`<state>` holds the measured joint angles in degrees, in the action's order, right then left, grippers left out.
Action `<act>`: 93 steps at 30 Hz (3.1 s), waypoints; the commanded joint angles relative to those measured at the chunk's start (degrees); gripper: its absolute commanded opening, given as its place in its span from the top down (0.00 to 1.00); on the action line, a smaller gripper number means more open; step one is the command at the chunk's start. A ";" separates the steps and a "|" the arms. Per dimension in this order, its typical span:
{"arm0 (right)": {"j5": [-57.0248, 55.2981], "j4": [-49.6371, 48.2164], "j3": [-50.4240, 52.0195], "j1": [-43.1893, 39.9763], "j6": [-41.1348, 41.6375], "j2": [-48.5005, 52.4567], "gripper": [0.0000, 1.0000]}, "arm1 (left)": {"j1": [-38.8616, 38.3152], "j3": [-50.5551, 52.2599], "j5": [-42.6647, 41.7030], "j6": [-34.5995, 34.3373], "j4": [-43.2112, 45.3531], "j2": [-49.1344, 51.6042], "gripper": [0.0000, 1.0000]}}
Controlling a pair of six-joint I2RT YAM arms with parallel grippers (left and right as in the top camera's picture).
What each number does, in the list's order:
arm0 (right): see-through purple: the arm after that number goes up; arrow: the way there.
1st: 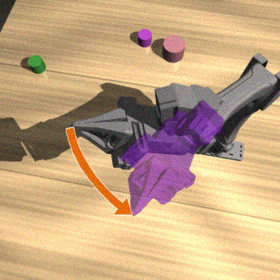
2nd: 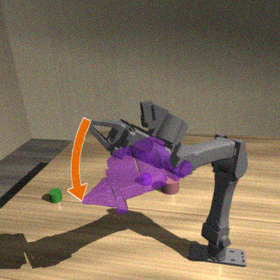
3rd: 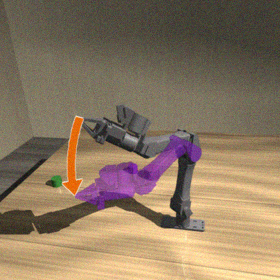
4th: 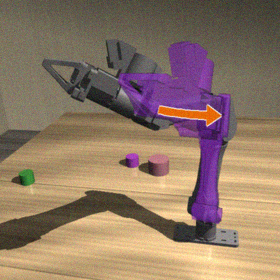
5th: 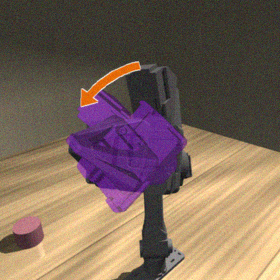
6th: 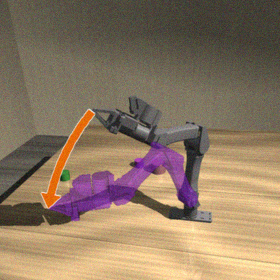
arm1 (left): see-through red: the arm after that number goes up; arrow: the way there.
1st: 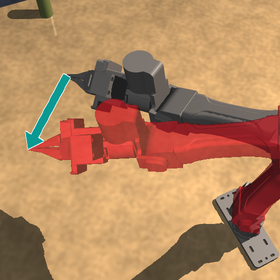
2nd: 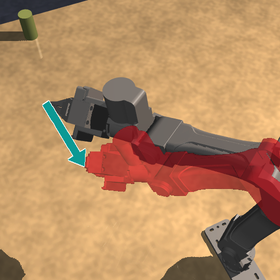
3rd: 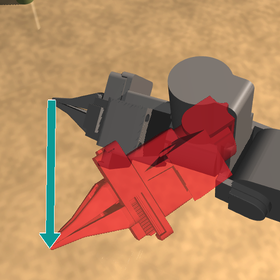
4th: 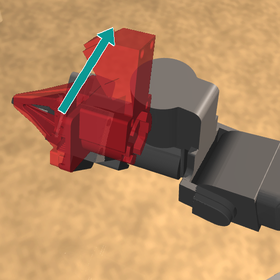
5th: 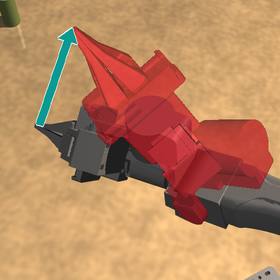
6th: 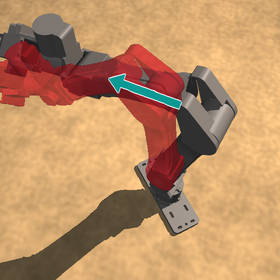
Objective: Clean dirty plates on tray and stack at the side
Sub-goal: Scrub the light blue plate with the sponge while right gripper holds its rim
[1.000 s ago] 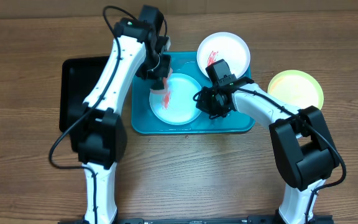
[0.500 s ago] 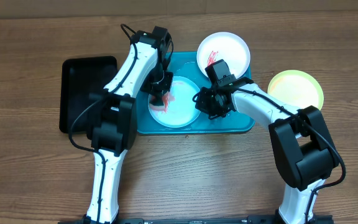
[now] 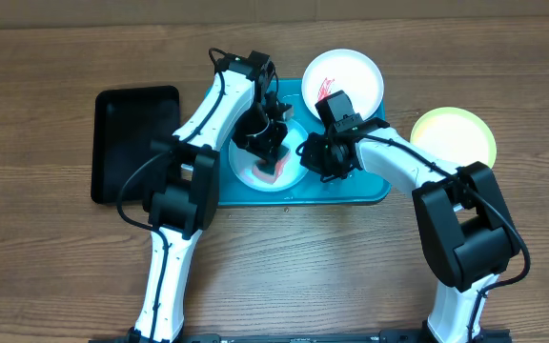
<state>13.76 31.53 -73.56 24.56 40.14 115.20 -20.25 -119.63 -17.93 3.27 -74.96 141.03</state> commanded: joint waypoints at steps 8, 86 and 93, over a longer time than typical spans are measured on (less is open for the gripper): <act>1.33 0.04 -1.09 0.24 0.13 0.83 0.96 | -1.29 0.15 44.59 -32.26 5.55 2.21 0.96; 1.60 0.17 -1.09 0.26 -0.11 0.83 0.96 | -4.28 -9.84 17.14 -9.60 -11.52 2.21 0.96; 1.77 0.22 -1.09 0.26 -0.15 0.83 0.96 | -4.55 -9.84 1.16 3.30 -6.49 2.21 0.96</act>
<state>15.22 31.75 -74.17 24.51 40.42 115.79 -24.38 -129.36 -8.29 0.23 -83.13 142.32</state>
